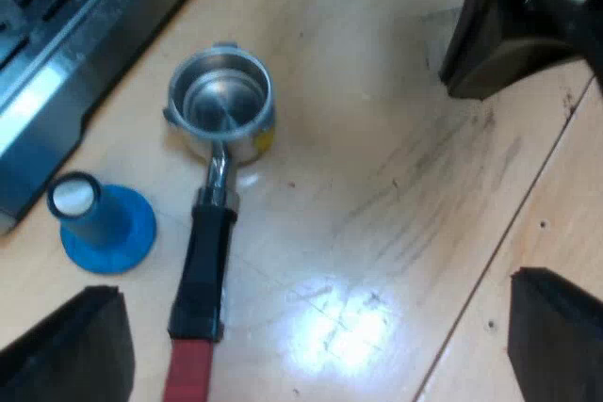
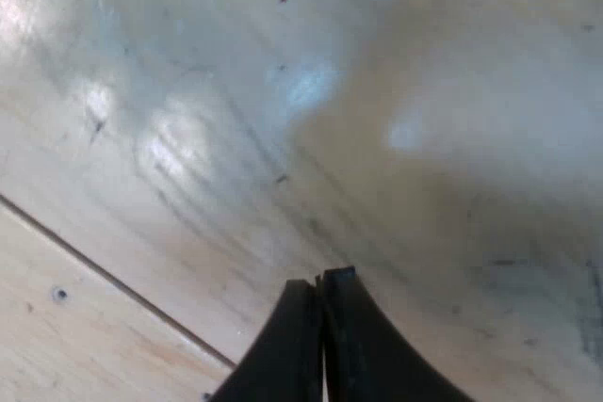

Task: Put the handle in the coffee machine

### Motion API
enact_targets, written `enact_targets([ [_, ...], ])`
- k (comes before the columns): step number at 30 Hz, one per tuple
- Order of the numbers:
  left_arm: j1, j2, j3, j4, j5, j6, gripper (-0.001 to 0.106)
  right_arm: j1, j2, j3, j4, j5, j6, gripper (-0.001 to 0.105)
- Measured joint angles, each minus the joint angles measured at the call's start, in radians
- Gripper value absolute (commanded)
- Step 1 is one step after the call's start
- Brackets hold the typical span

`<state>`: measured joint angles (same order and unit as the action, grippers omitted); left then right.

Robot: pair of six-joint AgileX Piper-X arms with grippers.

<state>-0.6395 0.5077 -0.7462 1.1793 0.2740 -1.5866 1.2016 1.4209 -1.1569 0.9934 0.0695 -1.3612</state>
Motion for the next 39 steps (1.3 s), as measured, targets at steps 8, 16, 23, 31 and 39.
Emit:
enact_targets([
  [8, 0.0, 0.0, 0.0, -0.065, 0.0, 0.0, 0.082, 0.0, -0.091, 0.0, 0.0, 0.126, 0.014, 0.0],
  [16, 0.0, 0.0, 0.0, -0.082, 0.0, 0.0, 0.082, -0.029, -0.132, 0.0, -0.07, 0.175, 0.014, 0.036],
  [23, 0.0, 0.0, 0.0, -0.082, 0.0, 0.0, 0.082, -0.086, -0.132, 0.0, -0.145, 0.176, 0.008, 0.08],
  [31, 0.0, 0.0, 0.0, -0.082, 0.0, 0.0, 0.082, -0.19, -0.099, 0.0, -0.191, 0.033, -0.002, 0.085],
  [39, 0.0, 0.0, 0.0, -0.082, 0.0, 0.0, 0.082, -0.207, 0.012, 0.0, -0.302, -0.04, -0.012, 0.085],
])
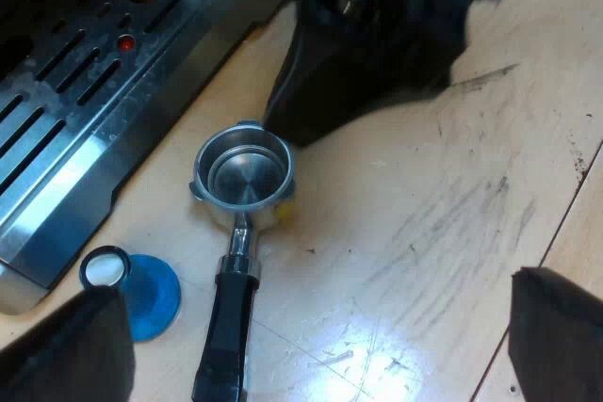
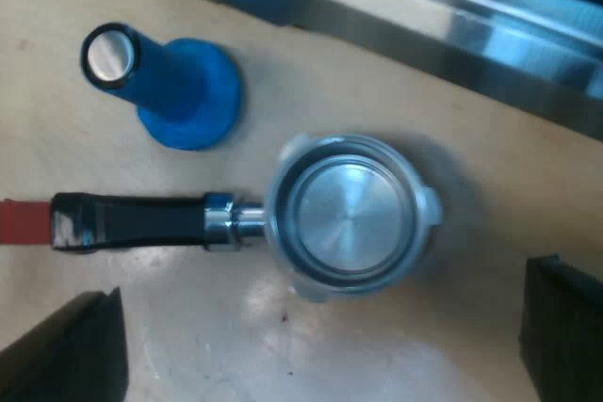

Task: Put the handle in the coffee machine

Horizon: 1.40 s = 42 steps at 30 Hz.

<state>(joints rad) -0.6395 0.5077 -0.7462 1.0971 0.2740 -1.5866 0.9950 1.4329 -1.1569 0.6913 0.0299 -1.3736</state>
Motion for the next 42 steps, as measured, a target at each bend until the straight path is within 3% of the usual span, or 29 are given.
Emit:
enact_targets([
  [9, 0.0, 0.0, 0.0, 0.035, 0.0, 0.0, 0.082, 0.0, 0.106, -0.005, -0.072, -0.018, -0.028, 0.085],
  [21, 0.0, 0.0, 0.0, 0.052, 0.0, 0.0, 0.082, -0.037, 0.283, -0.131, -0.055, -0.056, -0.05, 0.085],
  [42, 0.0, 0.0, 0.0, 0.052, 0.0, 0.0, 0.082, -0.072, 0.374, -0.134, -0.004, -0.133, -0.065, 0.085],
])
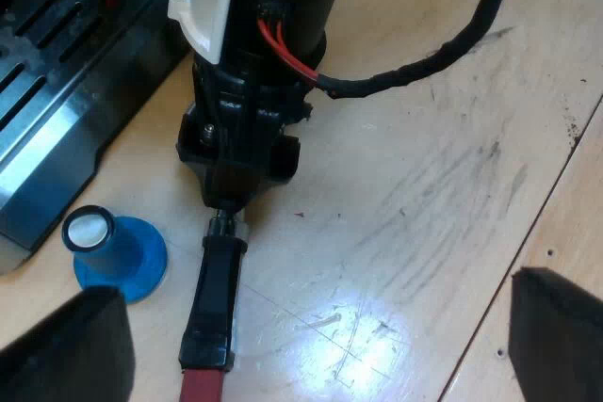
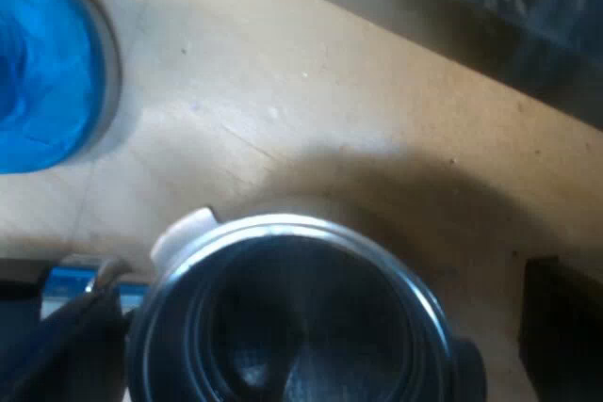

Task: Put the handle in the coffee machine

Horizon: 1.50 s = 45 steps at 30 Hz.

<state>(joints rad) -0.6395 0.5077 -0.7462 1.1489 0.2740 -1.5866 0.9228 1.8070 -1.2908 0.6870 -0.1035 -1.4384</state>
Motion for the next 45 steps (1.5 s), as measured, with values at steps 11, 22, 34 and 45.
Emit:
enact_targets([
  [11, 0.0, 0.0, 0.0, 0.0, 0.0, 0.0, 0.082, -0.005, 0.0, -0.006, 0.009, -0.011, -0.012, 0.0],
  [22, 0.0, 0.0, 0.0, 0.0, 0.0, 0.051, 0.082, -0.005, -0.08, -0.013, 0.125, 0.004, -0.013, 0.0],
  [34, 0.0, 0.0, 0.0, 0.0, 0.004, 0.051, 0.082, -0.005, -0.203, -0.013, 0.283, 0.004, 0.025, 0.0],
  [45, 0.0, 0.0, 0.0, 0.0, 0.071, 0.064, 0.082, -0.005, -0.34, -0.013, 0.416, 0.049, 0.065, 0.0],
])
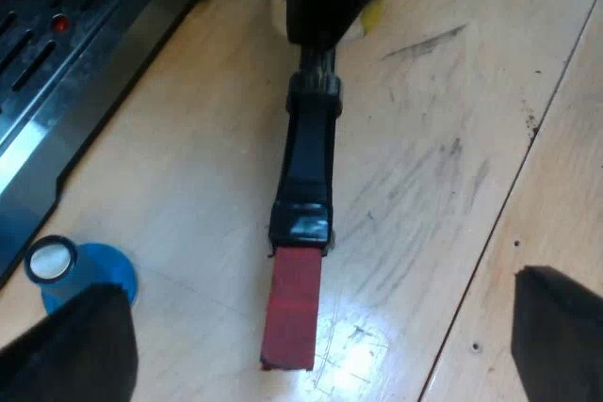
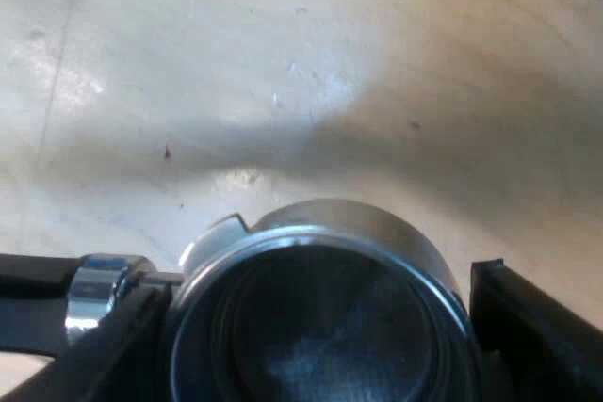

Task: Put the handle in the coffee machine

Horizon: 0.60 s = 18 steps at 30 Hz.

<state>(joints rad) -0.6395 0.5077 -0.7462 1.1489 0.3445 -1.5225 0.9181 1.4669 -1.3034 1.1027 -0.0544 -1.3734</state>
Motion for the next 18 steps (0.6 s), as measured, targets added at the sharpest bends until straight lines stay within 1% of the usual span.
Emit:
enact_targets([
  [3, -0.002, 0.0, 0.0, 0.0, 0.002, 0.008, 0.082, 0.0, -0.01, 0.0, 0.002, 0.0, 0.004, 0.0],
  [4, -0.007, 0.0, 0.0, 0.0, 0.002, 0.01, 0.082, 0.0, -0.055, 0.0, 0.028, 0.0, 0.008, 0.0],
  [6, -0.02, 0.0, 0.0, 0.0, 0.003, 0.011, 0.082, 0.0, -0.086, 0.0, 0.052, 0.0, 0.026, 0.0],
  [10, -0.039, 0.0, 0.0, 0.0, 0.003, 0.016, 0.082, 0.0, -0.123, 0.0, 0.06, 0.0, 0.042, 0.0],
  [11, -0.066, 0.0, 0.0, 0.0, 0.006, 0.032, 0.082, 0.0, -0.129, 0.0, 0.06, 0.0, 0.044, 0.0],
  [13, -0.071, 0.0, 0.0, -0.002, 0.006, 0.038, 0.082, 0.0, -0.154, 0.0, 0.062, 0.0, 0.051, 0.0],
  [16, -0.07, 0.0, 0.0, -0.03, 0.006, 0.047, 0.082, 0.0, -0.172, 0.0, 0.063, 0.0, 0.06, 0.0],
  [18, -0.07, 0.0, 0.015, -0.069, 0.006, 0.078, 0.082, 0.0, -0.175, 0.0, 0.064, 0.0, 0.062, 0.0],
])
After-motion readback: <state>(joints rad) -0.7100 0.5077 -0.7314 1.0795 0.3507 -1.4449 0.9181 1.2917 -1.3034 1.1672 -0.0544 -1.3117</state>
